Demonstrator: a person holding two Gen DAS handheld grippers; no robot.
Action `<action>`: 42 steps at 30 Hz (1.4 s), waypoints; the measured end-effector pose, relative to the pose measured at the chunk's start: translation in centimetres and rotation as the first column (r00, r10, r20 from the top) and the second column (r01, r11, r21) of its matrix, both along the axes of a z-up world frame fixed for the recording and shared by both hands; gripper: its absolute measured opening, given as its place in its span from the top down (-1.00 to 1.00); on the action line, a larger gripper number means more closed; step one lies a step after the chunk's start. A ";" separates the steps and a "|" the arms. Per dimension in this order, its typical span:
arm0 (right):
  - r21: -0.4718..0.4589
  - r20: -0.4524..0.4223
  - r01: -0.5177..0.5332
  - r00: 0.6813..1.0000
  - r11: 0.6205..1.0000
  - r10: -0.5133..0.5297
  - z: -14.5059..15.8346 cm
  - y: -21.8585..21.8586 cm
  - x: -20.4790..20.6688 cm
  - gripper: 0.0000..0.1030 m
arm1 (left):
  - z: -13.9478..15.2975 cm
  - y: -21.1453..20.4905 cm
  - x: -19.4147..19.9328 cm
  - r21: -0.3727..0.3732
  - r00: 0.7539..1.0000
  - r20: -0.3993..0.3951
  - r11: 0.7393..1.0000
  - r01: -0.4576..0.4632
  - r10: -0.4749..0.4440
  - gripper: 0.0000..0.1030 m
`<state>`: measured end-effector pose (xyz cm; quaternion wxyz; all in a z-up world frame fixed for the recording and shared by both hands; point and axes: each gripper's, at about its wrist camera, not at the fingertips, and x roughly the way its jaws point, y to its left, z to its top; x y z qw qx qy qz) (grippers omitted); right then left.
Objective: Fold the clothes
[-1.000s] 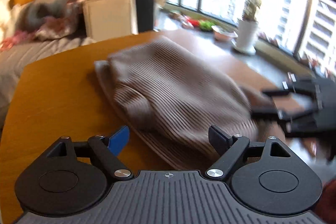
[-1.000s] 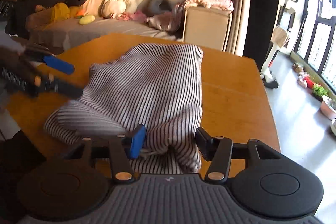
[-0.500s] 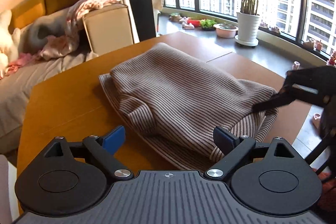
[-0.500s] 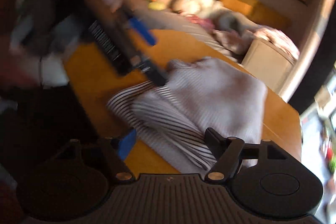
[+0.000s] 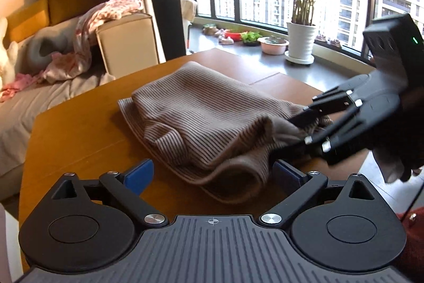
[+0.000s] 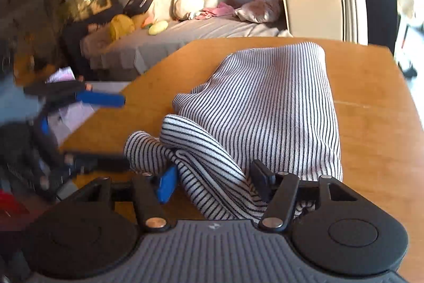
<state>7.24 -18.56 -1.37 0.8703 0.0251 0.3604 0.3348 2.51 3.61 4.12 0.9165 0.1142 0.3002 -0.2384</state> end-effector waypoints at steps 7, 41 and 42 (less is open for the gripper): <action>0.032 -0.016 0.019 1.000 0.999 -0.018 -0.3 -0.6 0.1 -0.18 | -2.5 -0.9 1.7 0.008 0.997 -0.075 1.000 0.007 -0.006 -0.97; -0.463 0.476 0.080 0.863 0.882 0.172 0.1 3.7 -5.8 0.44 | -0.7 5.0 4.4 -0.268 0.983 -0.142 0.951 -0.153 0.118 -0.98; -0.448 0.448 0.066 0.879 0.892 0.160 0.2 3.5 -5.5 0.46 | -0.5 5.7 4.8 -0.285 0.979 -0.144 0.942 -0.180 0.144 -0.98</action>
